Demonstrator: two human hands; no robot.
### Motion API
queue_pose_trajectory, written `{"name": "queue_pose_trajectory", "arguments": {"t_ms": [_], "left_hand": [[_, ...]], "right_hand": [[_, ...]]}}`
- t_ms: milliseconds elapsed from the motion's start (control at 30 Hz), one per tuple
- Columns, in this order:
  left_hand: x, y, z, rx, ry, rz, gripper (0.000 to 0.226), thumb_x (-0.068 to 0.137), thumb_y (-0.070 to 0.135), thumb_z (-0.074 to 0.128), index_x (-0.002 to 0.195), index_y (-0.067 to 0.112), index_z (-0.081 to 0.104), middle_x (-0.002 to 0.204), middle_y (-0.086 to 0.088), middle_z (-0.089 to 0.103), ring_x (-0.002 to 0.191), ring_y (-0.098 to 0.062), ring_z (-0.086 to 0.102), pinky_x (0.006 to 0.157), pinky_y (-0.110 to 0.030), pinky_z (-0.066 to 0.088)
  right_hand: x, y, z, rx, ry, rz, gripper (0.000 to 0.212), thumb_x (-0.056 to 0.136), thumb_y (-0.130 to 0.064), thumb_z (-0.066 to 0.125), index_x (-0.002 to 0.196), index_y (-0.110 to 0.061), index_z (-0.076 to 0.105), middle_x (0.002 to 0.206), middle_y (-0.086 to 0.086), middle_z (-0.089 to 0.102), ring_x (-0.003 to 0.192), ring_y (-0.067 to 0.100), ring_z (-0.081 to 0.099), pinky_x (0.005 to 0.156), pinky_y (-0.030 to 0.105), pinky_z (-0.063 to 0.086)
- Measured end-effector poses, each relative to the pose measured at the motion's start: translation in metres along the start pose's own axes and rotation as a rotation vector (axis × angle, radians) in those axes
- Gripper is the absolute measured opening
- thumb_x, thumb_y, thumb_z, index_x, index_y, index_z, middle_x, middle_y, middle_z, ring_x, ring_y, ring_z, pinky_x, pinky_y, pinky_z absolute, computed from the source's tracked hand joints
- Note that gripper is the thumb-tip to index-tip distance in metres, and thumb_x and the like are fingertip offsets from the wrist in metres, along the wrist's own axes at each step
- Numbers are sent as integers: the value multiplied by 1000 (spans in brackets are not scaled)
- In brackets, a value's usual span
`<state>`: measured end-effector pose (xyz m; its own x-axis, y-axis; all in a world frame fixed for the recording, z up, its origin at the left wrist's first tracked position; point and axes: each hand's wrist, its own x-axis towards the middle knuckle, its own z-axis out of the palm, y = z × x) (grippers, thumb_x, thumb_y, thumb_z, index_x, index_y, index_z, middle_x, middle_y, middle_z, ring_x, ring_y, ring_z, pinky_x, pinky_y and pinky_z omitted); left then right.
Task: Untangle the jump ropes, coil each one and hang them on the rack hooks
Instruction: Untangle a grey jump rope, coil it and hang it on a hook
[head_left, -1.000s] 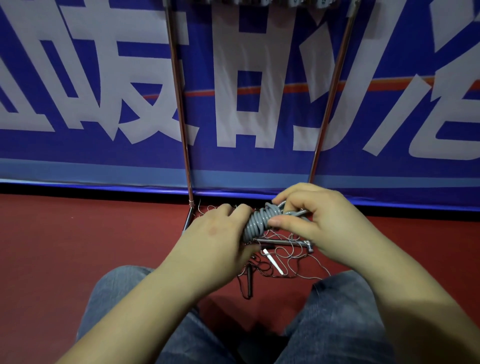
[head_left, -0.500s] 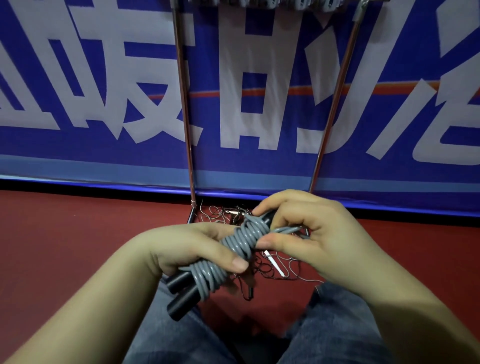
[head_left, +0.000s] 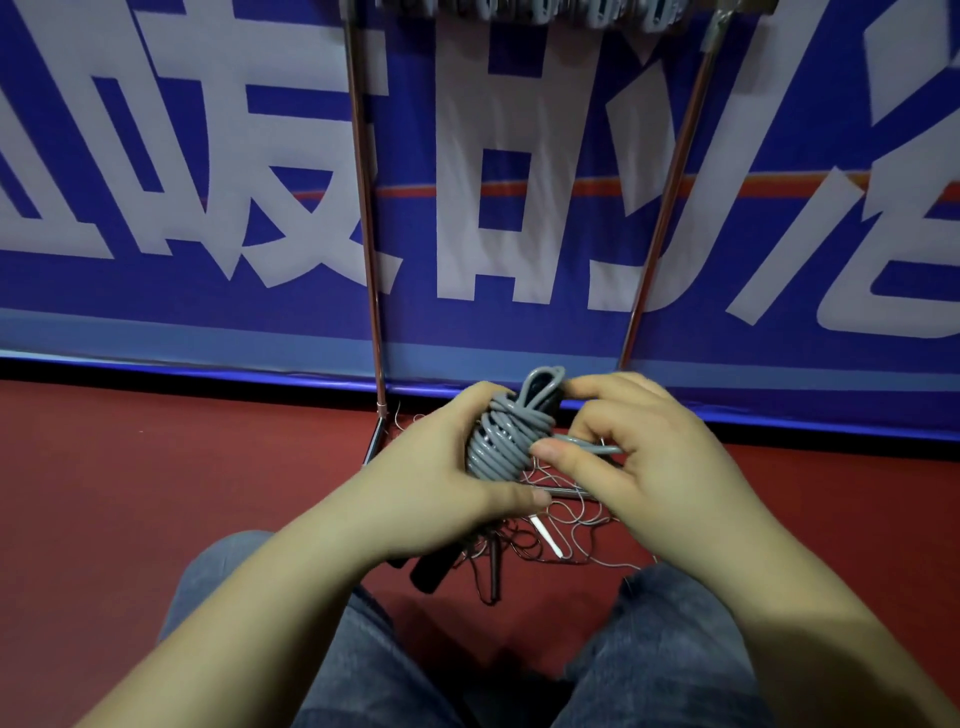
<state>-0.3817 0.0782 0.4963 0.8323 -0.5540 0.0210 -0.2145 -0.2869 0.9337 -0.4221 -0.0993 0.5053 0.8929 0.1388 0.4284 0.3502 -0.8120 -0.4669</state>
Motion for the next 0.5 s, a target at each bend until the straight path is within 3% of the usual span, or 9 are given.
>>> {"name": "queue_pose_trajectory", "arguments": {"t_ms": [133, 267, 400, 500], "left_hand": [[1, -2, 2, 100, 127, -1, 41, 59, 40, 75, 93, 35, 53, 67, 13, 60, 56, -9, 54, 62, -37, 51], [1, -2, 6, 136, 152, -21, 39, 62, 51, 70, 91, 34, 51, 69, 11, 62, 59, -14, 58, 68, -47, 54], [-2, 2, 10, 96, 119, -16, 42, 68, 68, 64, 90, 34, 53, 66, 14, 60, 60, -11, 57, 67, -41, 52], [-5, 7, 10, -95, 51, -51, 40, 72, 66, 56, 92, 32, 57, 69, 9, 55, 64, -12, 52, 67, -44, 52]], "right_hand": [[-4, -4, 1, 70, -81, 100, 34, 86, -55, 44, 71, -26, 53, 76, -11, 56, 75, 7, 55, 69, 30, 45], [-6, -9, 0, 276, -30, 273, 10, 82, -37, 62, 76, -31, 67, 62, -13, 64, 50, 5, 60, 55, 20, 48], [-6, -14, -2, 563, 145, 319, 2, 75, -17, 74, 74, -18, 72, 63, -3, 70, 53, 10, 66, 56, 17, 52], [-6, -20, -5, 807, 208, 318, 6, 68, -9, 73, 72, -6, 70, 64, 4, 71, 53, 16, 68, 53, 16, 51]]}}
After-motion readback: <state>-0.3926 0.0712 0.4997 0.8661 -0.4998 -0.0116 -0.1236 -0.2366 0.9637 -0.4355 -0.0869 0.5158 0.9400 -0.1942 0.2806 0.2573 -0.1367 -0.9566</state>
